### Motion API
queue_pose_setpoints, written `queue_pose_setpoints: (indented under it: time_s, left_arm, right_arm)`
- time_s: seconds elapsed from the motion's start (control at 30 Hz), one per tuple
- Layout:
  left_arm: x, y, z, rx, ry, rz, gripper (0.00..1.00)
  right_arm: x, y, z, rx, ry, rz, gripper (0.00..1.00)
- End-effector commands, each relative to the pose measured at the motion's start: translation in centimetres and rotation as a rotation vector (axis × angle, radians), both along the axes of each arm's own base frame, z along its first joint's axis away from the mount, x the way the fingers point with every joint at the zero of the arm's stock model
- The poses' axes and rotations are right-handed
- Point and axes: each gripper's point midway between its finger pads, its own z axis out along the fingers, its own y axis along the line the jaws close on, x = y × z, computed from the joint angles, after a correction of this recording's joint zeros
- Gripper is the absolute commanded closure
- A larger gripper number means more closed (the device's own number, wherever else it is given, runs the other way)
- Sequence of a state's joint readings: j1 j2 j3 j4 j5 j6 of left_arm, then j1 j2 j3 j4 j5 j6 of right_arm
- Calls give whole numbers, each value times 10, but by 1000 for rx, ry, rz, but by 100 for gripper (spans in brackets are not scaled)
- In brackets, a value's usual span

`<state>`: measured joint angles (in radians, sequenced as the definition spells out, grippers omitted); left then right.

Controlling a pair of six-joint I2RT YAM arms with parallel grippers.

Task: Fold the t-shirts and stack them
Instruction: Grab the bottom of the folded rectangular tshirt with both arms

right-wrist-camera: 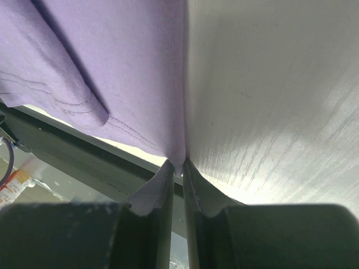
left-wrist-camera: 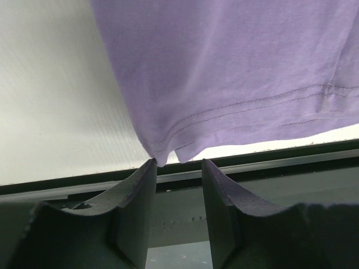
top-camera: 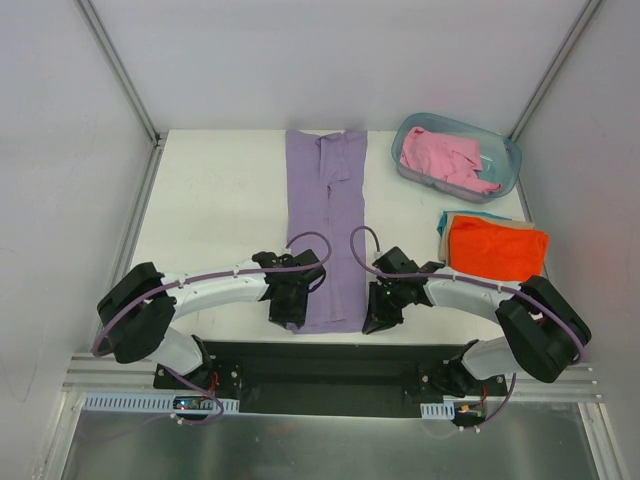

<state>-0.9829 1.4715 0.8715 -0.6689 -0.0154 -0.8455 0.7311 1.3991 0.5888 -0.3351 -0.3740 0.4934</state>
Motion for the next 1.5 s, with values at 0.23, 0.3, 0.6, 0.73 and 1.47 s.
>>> queue_pose_setpoints:
  time_s: [0.23,0.3,0.6,0.73,1.47]
  left_arm:
    - [-10,-11,-8,-6,77,-42,62]
    - [-10,-11,-10,2,82,-48,64]
    - [-9,-2,-10,19,57,-26,100]
    - [-12,15,-13,60,41,36,100]
    - [-34,35,-15,-149,3,227,100]
  right_arm:
    - [-7,-17,-13,-89,6,14,85]
    - [-8,-18,-15,-93,10,16,85]
    - [-10,-22,-16,-115,17,11,86]
    - [-11,-30,-19,-154,18,6,89]
    - [-42,-8,9,14,-66,189,99]
